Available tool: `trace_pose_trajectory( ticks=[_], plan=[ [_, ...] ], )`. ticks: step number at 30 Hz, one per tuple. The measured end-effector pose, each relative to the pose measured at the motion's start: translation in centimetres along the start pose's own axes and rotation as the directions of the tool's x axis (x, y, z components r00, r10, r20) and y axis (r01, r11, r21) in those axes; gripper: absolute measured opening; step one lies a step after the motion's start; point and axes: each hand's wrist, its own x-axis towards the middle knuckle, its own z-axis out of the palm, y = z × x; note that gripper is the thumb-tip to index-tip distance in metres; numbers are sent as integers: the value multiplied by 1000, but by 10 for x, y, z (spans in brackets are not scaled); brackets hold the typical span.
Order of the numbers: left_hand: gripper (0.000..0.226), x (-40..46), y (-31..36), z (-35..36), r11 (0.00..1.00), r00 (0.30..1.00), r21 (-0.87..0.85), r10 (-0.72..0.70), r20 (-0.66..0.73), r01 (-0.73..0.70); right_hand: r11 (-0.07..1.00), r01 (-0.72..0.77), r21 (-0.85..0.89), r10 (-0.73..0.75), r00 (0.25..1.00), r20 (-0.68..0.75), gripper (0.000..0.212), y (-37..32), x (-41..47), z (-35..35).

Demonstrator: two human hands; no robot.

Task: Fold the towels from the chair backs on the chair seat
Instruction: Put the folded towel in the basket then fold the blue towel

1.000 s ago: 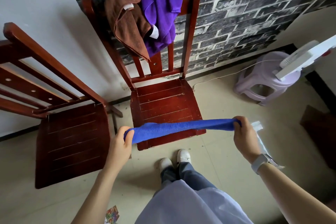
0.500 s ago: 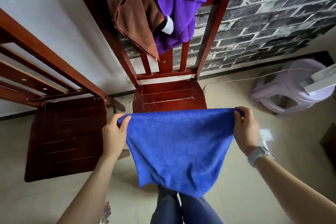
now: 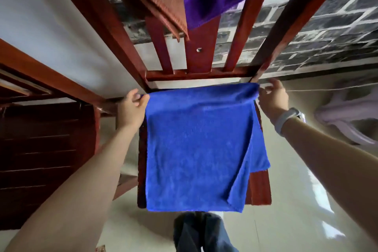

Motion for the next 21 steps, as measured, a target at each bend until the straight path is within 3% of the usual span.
trace_pose_trajectory(
  ticks=[4,6,11,14,17,21],
  plan=[
    [21,-31,-42,16,988,984,36,-151,93,148,994,-52,-93,60,995,85,37,39,-30,8],
    [32,-63,-70,23,964,960,97,-259,104,249,985,-91,-144,111,984,142,33,63,-63,10],
    [43,-157,-124,31,848,897,315,-441,-28,427,931,-173,-321,262,930,258,32,113,-158,24],
    [45,-189,-137,33,752,816,340,-570,-94,565,894,-211,-396,320,919,232,48,125,-194,43],
    [43,-195,-144,30,741,819,378,-565,-95,555,858,-215,-467,332,925,185,57,129,-206,59],
    [37,-189,-145,25,784,851,367,-525,-39,500,845,-238,-478,358,917,177,43,126,-205,63]
  ],
)
